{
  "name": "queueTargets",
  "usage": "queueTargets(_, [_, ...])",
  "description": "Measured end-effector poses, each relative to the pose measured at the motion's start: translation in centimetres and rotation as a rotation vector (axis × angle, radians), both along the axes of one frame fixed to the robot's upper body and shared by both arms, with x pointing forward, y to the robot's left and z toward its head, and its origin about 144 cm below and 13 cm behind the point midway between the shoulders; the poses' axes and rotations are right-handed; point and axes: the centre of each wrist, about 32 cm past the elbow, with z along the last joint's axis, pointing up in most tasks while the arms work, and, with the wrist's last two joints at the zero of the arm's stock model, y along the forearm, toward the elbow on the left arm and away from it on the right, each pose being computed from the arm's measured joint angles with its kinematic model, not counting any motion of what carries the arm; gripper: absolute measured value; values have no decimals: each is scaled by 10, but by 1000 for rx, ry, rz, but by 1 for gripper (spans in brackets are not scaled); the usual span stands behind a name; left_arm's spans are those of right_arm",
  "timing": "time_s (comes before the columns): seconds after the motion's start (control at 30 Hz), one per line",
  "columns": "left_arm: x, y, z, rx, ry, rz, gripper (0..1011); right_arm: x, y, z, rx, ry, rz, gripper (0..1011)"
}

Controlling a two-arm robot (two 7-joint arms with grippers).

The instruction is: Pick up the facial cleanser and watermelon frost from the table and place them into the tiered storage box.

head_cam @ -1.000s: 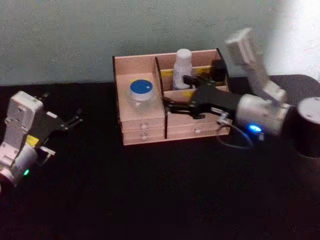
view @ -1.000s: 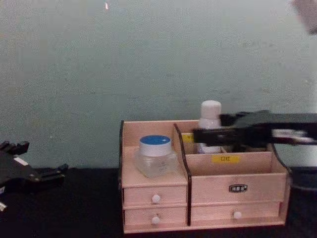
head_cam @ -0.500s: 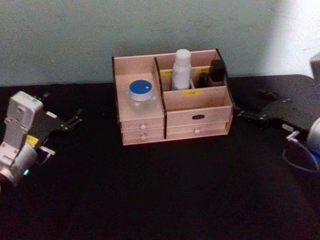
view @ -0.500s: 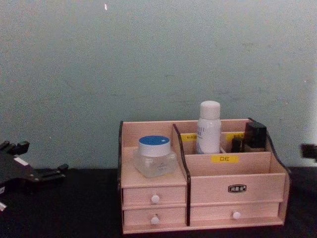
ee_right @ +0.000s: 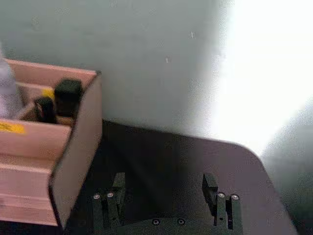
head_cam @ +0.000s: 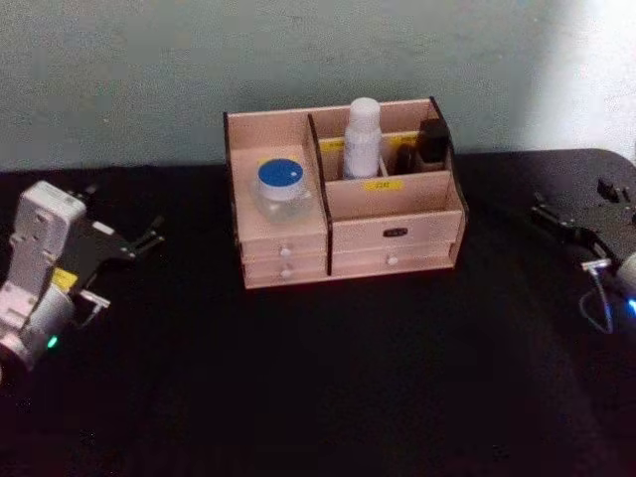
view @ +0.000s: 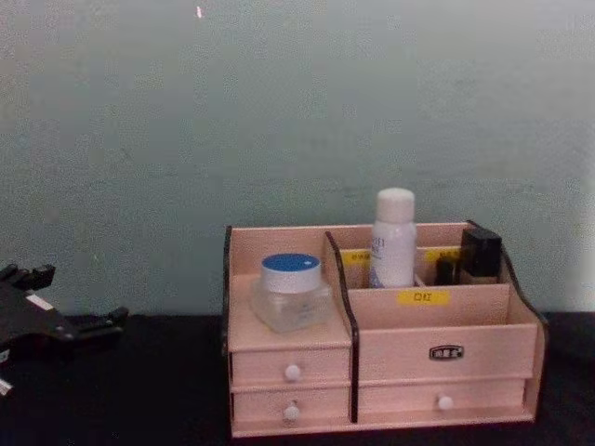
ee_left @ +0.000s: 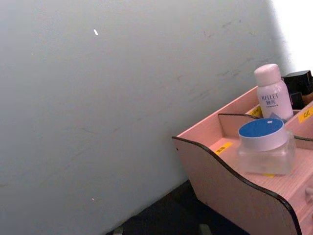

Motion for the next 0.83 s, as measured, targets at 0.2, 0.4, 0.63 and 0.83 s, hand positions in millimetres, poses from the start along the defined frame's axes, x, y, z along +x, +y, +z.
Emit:
queueTargets(0.2, [0, 0, 0, 0, 0, 0, 1001, 9, 5, -17, 12, 36, -33, 1003])
queueTargets(0.4, [0, 0, 0, 0, 0, 0, 1001, 9, 5, -18, 13, 37, -33, 1003])
queueTargets(0.63, [0, 0, 0, 0, 0, 0, 1001, 9, 4, -16, 11, 33, -31, 1002])
queueTargets(0.83, [0, 0, 0, 0, 0, 0, 1001, 8, 4, -16, 10, 31, -29, 1003])
